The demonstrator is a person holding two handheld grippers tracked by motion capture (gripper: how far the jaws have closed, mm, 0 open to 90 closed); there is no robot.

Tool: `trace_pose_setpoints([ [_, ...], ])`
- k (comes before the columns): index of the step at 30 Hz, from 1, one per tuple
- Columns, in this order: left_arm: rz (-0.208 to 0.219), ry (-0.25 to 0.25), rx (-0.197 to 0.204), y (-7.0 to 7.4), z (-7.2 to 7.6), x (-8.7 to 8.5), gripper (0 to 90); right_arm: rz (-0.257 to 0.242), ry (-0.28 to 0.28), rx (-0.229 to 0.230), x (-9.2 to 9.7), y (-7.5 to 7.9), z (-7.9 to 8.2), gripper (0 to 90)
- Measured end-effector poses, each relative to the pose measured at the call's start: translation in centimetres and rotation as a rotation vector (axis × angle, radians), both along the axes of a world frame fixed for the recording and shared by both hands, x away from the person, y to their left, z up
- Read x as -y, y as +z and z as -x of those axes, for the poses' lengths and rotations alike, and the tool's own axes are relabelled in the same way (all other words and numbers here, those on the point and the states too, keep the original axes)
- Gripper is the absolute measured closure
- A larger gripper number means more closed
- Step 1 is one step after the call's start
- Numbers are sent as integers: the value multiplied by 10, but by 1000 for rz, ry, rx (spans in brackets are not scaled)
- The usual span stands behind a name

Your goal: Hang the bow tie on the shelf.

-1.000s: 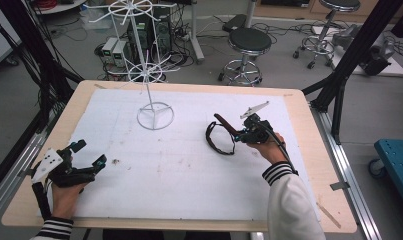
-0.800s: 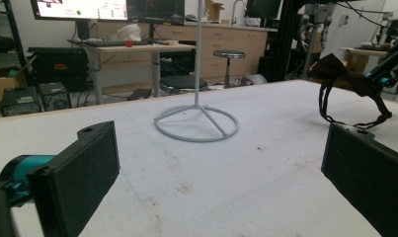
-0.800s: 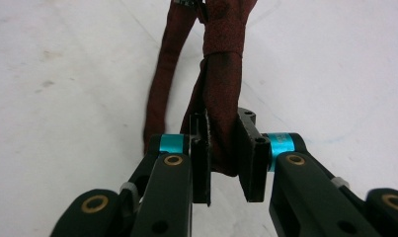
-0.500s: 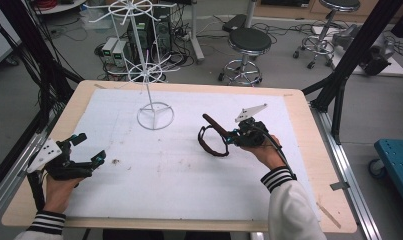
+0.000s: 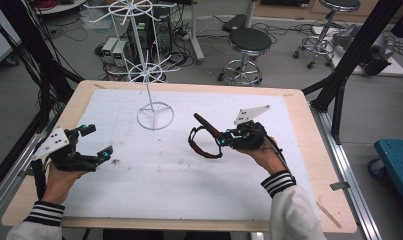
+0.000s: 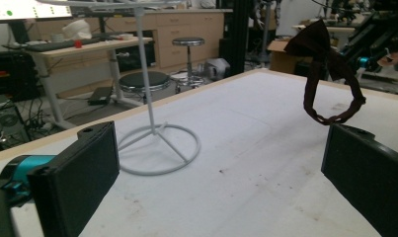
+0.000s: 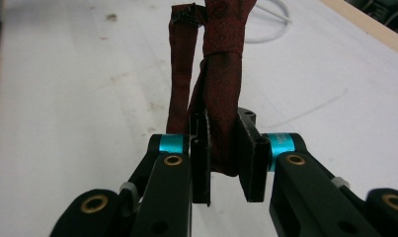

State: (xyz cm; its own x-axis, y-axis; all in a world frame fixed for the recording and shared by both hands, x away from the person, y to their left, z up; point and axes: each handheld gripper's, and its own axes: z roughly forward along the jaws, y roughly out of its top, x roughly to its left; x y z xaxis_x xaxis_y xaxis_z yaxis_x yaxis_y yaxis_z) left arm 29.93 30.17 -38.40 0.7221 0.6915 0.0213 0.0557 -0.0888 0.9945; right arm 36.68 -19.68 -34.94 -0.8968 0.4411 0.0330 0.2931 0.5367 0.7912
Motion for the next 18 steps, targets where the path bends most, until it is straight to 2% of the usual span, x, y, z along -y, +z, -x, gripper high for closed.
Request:
trace_pose_setpoints([
  [2, 0, -12, -5, 2, -1, 2, 17, -7, 11, 6, -1, 1, 1, 786],
  [4, 8, -34, -10, 8, -3, 6, 17, -39, 33, 5, -5, 1, 2, 786],
  [10, -3, -74, -4, 19, -6, 15, 17, -73, 84, 4, -14, 2, 6, 783],
  [11, -17, -92, -3, 23, -8, 20, 17, -83, 93, 17, -15, 3, 6, 783],
  [18, -42, -155, 2, 33, -13, 38, 17, -112, 140, 17, -20, 6, 12, 782],
])
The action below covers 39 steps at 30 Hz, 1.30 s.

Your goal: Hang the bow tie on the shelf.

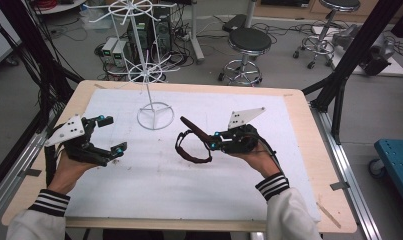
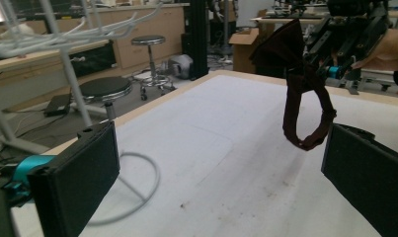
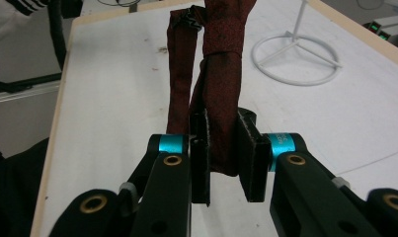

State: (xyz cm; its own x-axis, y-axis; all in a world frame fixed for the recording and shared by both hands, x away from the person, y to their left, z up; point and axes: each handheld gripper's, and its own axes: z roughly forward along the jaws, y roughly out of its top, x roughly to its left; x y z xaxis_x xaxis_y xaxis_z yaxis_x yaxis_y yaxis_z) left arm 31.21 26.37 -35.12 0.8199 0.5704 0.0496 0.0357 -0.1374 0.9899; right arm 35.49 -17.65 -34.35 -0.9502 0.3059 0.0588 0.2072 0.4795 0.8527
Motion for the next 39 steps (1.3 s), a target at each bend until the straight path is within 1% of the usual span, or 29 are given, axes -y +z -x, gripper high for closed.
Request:
trace_pose_setpoints([
  [1, -3, -18, 3, 4, -2, 7, 17, -6, 5, -1, 0, 0, 1, 782],
  [2, -6, -29, 4, 6, -3, 10, 17, -6, 5, 4, -1, 1, 1, 782],
  [3, -2, -40, 7, 8, -3, 14, 17, -14, 16, -2, -1, 1, 2, 782],
  [5, 3, -63, 4, 11, -5, 20, 17, -23, 36, 2, -2, 1, 3, 783],
  [6, 3, -72, 3, 12, -6, 23, 17, -28, 46, -6, -3, 1, 4, 783],
  [8, -3, -87, 3, 14, -8, 29, 17, -32, 65, -1, -5, 1, 5, 782],
  [9, -3, -87, 3, 14, -8, 29, 17, -38, 71, -1, -6, 1, 6, 782],
  [10, 3, -112, 2, 16, -9, 35, 17, -37, 81, 0, -7, 2, 7, 782],
  [11, 8, -125, 5, 17, -9, 38, 17, -40, 87, 4, -8, 2, 8, 781],
  [12, 8, -125, 5, 17, -9, 38, 18, -45, 93, 5, -9, 2, 8, 782],
  [13, 3, -141, 2, 18, -9, 45, 17, -48, 103, 11, -9, 2, 9, 782],
  [17, -8, -184, -9, 20, -11, 57, 17, -66, 120, 12, -12, 3, 11, 782],
  [21, -8, -215, -17, 23, -12, 69, 17, -65, 139, 19, -14, 3, 12, 781],
  [22, -8, -215, -17, 23, -12, 69, 17, -65, 139, 19, -14, 3, 12, 781],
  [24, -4, -242, -24, 24, -13, 78, 17, -66, 148, 19, -16, 2, 13, 782],
  [25, -6, -248, -25, 23, -14, 80, 17, -65, 150, 25, -16, 2, 13, 782],
  [26, -10, -256, -30, 23, -15, 83, 17, -65, 148, 18, -17, 2, 14, 781],
  [27, -10, -256, -30, 23, -15, 83, 17, -64, 155, 25, -18, 2, 14, 781],
  [28, -15, -271, -26, 24, -16, 88, 17, -64, 160, 25, -18, 2, 14, 781],
  [31, -3, -284, -31, 24, -17, 92, 18, -67, 168, 32, -20, 2, 15, 780],
  [32, 2, -288, -36, 23, -17, 94, 18, -61, 171, 29, -20, 2, 16, 780],
  [33, -6, -297, -39, 23, -18, 97, 18, -60, 173, 29, -21, 2, 16, 780],
  [36, -8, -306, -47, 23, -19, 100, 18, -54, 183, 35, -22, 1, 16, 780],
  [39, -21, -335, -57, 21, -20, 105, 35, -53, 194, 32, -23, 1, 17, 780],
])
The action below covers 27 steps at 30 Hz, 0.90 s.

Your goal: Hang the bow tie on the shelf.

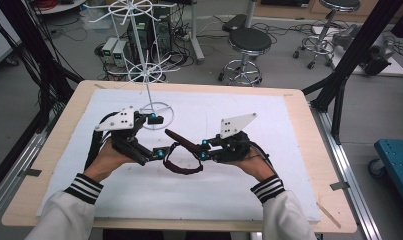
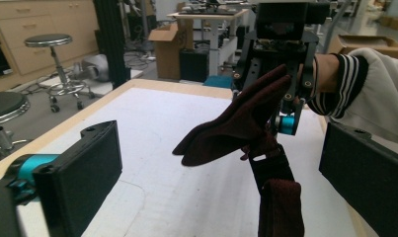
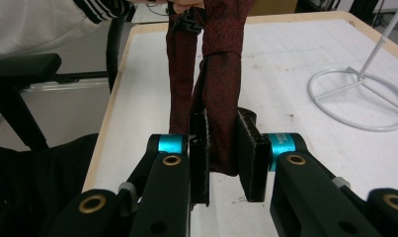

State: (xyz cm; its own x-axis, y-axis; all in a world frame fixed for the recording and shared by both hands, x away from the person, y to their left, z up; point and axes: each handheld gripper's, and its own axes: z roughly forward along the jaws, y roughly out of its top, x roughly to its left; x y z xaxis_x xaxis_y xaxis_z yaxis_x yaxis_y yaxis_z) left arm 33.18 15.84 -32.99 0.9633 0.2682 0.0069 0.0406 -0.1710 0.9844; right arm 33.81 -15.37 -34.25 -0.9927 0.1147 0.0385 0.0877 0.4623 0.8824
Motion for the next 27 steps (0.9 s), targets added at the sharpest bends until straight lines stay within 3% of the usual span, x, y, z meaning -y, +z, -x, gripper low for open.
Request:
trace_pose_setpoints([
  [2, -4, -10, 0, 0, 0, 1, 51, 3, 5, 7, -1, 0, 0, 780],
  [4, -21, -39, 19, -1, 0, 3, 149, 6, 13, 10, -2, -1, 1, 780],
  [11, -25, -69, 18, -1, 1, 5, 275, 12, 21, 7, -5, -2, 1, 777],
  [13, -34, -74, 35, -1, 2, 5, 378, 14, 21, 7, -5, -2, 1, 777],
  [16, -25, -73, 58, 1, 4, 3, 444, 13, 27, 14, -6, -2, 1, 776],
  [21, -34, -79, 36, 2, 4, 1, 569, 10, 23, 9, -6, -3, 1, 776],
  [22, -36, -86, 36, 2, 5, 1, 644, 15, 14, 2, -5, -3, 1, 776],
  [23, -42, -81, 41, 2, 5, 1, 644, 15, 14, 2, -5, -3, 1, 776],
  [24, -43, -84, 27, 3, 6, 1, 713, 12, 14, 5, -5, -4, 0, 776],
  [27, -45, -89, 1, 3, 6, 0, 810, 11, 8, -1, -4, -5, -1, 776],
])
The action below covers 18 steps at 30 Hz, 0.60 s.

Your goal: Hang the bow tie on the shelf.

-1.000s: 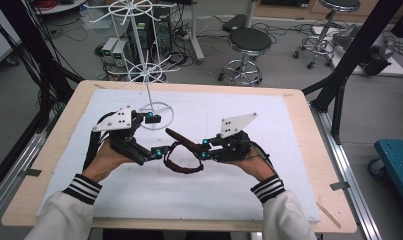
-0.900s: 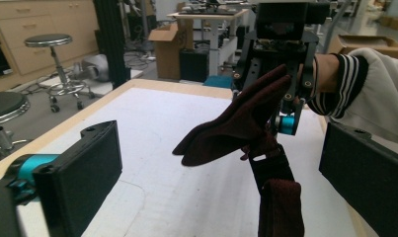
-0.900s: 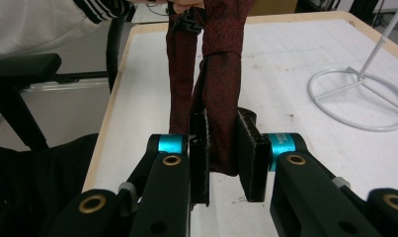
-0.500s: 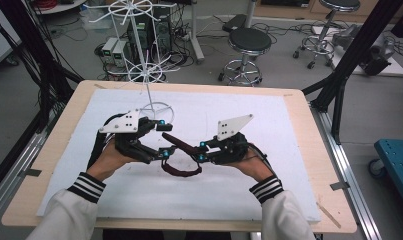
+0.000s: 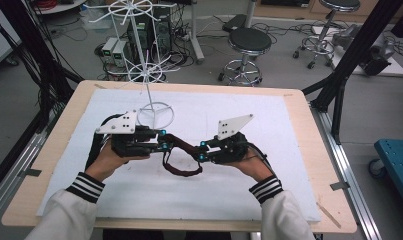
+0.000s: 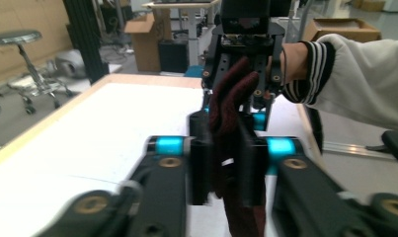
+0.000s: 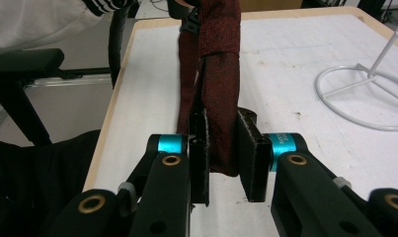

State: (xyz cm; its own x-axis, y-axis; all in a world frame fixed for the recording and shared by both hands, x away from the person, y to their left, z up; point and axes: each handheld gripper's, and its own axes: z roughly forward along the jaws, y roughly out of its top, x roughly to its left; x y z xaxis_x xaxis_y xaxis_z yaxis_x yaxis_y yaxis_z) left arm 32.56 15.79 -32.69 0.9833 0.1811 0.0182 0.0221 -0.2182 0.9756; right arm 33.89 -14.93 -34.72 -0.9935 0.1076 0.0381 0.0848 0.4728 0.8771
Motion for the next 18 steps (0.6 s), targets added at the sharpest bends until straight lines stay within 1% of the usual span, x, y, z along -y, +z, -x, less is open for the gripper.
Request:
trace_pose_setpoints([
  [3, -11, 3, -3, 0, 1, 0, 841, 2, 2, -4, -1, -1, 0, 775],
  [10, -14, 18, -8, 1, 2, 0, 850, -6, 5, -11, -1, -2, -1, 760],
  [12, -16, 17, -9, 1, 2, -1, 850, -9, 0, -12, -1, -2, -1, 709],
  [13, -25, 21, -7, 2, 2, -1, 850, -12, 0, -11, -1, -2, -1, 637],
  [14, -27, 21, -10, 1, 2, -1, 850, -20, -11, -7, -2, -3, -1, 489],
  [15, -27, 21, -10, 1, 2, -1, 850, -24, -22, -5, -2, -3, 0, 317],
  [16, -29, 23, -9, 1, 3, -1, 850, -40, -21, 3, -3, -4, 0, 143],
  [17, -28, 23, -4, 2, 3, -1, 850, -34, -32, 5, -4, -4, 2, 46],
  [18, -26, 25, 0, 2, 3, -2, 850, -33, -46, 26, -5, -5, 3, 7],
])
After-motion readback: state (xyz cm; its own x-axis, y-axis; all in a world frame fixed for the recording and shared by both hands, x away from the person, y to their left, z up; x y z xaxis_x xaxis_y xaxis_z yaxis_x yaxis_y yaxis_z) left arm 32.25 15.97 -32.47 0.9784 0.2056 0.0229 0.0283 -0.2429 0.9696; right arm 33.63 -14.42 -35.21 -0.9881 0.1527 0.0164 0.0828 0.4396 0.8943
